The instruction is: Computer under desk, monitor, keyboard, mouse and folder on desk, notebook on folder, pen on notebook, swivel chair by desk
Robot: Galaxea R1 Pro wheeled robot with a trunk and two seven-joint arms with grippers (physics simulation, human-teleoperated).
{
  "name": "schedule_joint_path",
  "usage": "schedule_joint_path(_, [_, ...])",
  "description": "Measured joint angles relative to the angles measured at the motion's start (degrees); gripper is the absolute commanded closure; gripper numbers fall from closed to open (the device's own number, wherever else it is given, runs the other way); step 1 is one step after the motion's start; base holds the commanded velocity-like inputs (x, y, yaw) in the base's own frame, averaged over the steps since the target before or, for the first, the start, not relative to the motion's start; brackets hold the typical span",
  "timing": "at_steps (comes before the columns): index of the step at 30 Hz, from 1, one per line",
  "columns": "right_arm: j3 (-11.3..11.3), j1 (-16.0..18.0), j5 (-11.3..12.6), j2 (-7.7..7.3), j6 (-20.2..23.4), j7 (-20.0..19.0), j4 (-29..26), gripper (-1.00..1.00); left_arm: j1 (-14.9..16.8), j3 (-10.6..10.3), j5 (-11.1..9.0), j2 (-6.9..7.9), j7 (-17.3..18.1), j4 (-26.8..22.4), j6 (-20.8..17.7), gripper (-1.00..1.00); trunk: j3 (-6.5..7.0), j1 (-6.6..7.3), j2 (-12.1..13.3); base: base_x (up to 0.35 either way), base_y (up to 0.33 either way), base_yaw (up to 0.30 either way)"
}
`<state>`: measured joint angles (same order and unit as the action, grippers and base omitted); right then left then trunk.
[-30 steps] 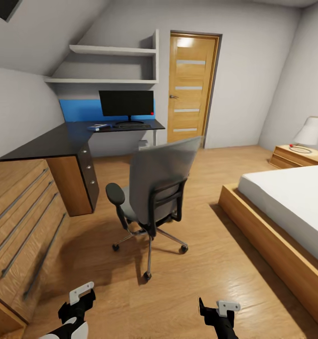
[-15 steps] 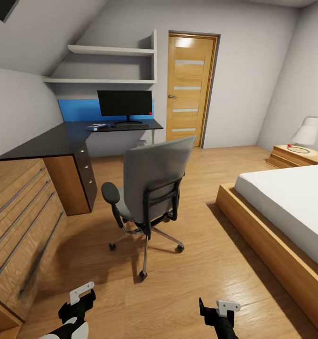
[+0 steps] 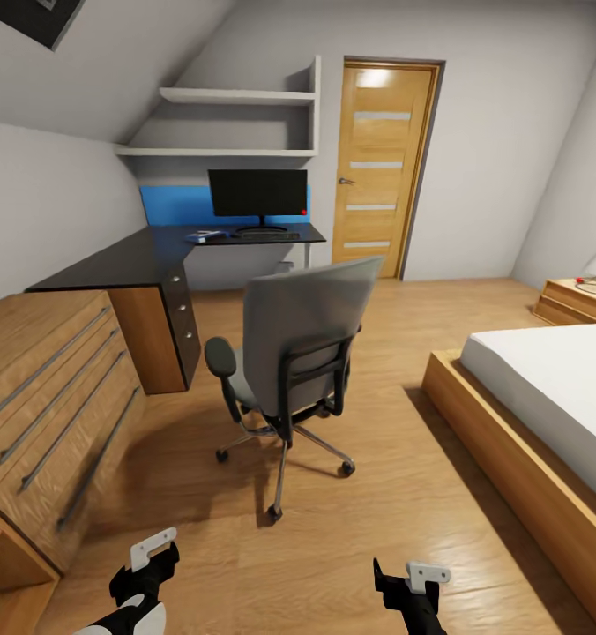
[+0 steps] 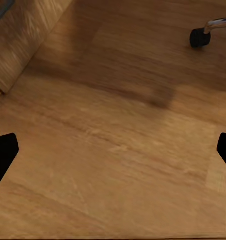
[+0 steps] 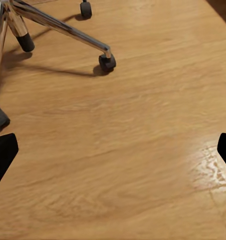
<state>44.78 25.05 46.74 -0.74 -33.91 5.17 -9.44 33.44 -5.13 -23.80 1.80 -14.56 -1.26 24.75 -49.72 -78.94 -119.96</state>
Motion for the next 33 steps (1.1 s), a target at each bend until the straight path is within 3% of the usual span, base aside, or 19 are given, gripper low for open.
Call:
schedule_joint_path(10, [0.0,0.0,0.0,0.0,0.0,0.0,0.0,-1.0,0.0,0.0,0.0,-0.03,0.0,0.0,-0.1,-1.0,0.0,0.0,0.0,0.0,-0.294,0.269])
schedule_joint_path(18, [0.0,0.0,-0.1,-0.05,0.0,0.0,0.2,-1.0,0.0,0.0,0.0,-0.72,0.0,0.0,-0.5,-1.0,0.0,0.0,0.0,0.0,-0.084,0.079])
schedule_joint_path(22, [-0.1,0.0,-1.6,-0.1,-0.3,-0.1,2.1,-1.0,-0.1,-0.2,0.1,-4.11,0.1,0.0,-0.6,-1.0,0.0,0.0,0.0,0.0,-0.003,-0.002])
schedule_joint_path(24, [0.0,0.0,-2.0,-0.05,-0.5,-0.1,2.0,-1.0,-0.1,-2.6,4.1,-9.63,-0.1,-0.4,-0.9,-1.0,0.0,0.0,0.0,0.0,0.0,-0.011])
schedule_joint_path(25, [-0.1,0.0,-2.0,-0.07,-1.3,-0.1,1.9,-1.0,-0.1,-3.1,6.0,-11.0,-0.3,-1.8,-1.0,-1.0,0.0,0.0,0.0,0.0,0.0,-0.004])
schedule_joint_path(26, [-0.3,0.0,-2.0,-0.13,-2.7,-0.1,1.9,-1.0,-0.1,-3.3,8.0,-11.77,-0.4,-4.6,-2.4,-1.0,0.01,0.0,0.0,0.0,0.0,-0.003])
schedule_joint_path(28, [-0.4,0.0,-2.0,-0.19,-4.1,0.0,1.8,-1.0,-0.1,-3.2,9.6,-11.8,-0.8,-8.6,-6.6,-1.0,0.01,0.0,0.0,0.0,0.0,-0.001])
schedule_joint_path(29, [-0.6,0.1,-2.0,-0.35,-4.8,0.2,1.8,-1.0,-0.1,-3.3,10.7,-11.8,-1.8,-13.4,-13.8,-1.0,0.01,0.0,0.0,0.0,0.0,0.0])
schedule_joint_path(31, [-0.7,1.1,-1.8,-0.9,-4.7,0.7,1.8,-1.0,0.0,-3.5,11.2,-11.8,-2.7,-21.1,-24.6,-1.0,0.01,0.0,0.0,0.0,0.0,0.0])
schedule_joint_path(33, [-0.7,3.8,-1.8,-1.49,-3.2,0.9,1.7,-1.0,0.0,-3.6,11.1,-11.8,-3.0,-25.8,-28.4,-1.0,0.01,0.0,0.0,0.0,0.0,0.0])
